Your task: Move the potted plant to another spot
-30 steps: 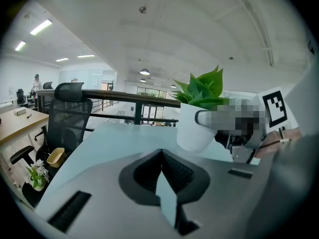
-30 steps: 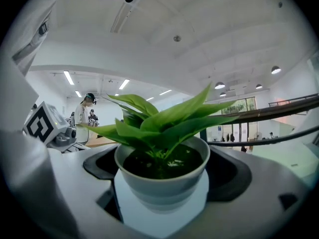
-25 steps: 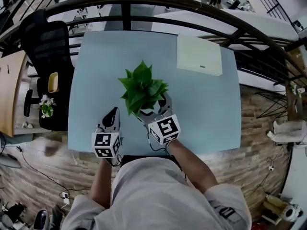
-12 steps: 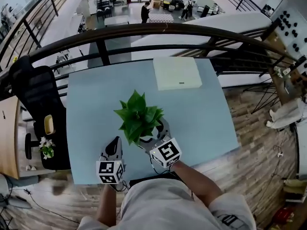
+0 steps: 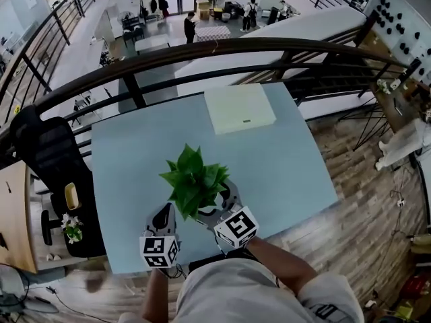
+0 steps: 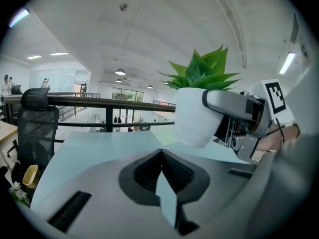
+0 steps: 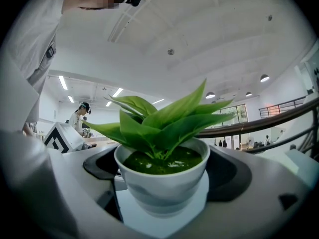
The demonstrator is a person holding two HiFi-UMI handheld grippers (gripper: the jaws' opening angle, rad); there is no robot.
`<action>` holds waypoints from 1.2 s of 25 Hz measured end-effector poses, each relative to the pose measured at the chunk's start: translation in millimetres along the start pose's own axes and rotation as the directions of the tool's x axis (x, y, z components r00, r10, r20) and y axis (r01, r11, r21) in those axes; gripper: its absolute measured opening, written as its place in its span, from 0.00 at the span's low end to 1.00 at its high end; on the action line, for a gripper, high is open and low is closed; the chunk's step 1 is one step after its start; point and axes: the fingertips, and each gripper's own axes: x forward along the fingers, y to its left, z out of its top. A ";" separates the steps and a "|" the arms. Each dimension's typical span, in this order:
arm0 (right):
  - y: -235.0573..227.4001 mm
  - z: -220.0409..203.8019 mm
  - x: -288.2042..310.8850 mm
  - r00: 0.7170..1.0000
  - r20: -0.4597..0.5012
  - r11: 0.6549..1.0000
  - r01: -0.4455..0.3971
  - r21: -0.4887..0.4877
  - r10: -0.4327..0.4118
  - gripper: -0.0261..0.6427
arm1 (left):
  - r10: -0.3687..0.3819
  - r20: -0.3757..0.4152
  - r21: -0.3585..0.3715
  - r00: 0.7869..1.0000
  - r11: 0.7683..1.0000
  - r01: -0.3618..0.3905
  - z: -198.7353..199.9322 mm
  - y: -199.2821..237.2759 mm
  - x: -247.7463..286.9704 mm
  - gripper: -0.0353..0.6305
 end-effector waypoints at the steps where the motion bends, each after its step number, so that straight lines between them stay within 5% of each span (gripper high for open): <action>1: -2.6 2.0 -2.8 1.000 0.006 1.000 0.005 0.004 -0.005 0.83 | -0.001 -0.001 0.000 1.000 1.000 0.001 -0.1 -1.9 1.8 0.07; 17: -81.9 25.8 -69.7 0.990 0.040 0.990 0.135 -0.038 -0.133 0.83 | -0.136 0.004 0.052 0.991 0.989 0.135 23.7 -93.5 62.0 0.07; 30: -152.5 42.8 -124.2 0.955 0.067 0.954 0.292 -0.065 -0.288 0.83 | -0.281 -0.006 0.125 0.960 0.952 0.280 49.0 -160.8 115.4 0.07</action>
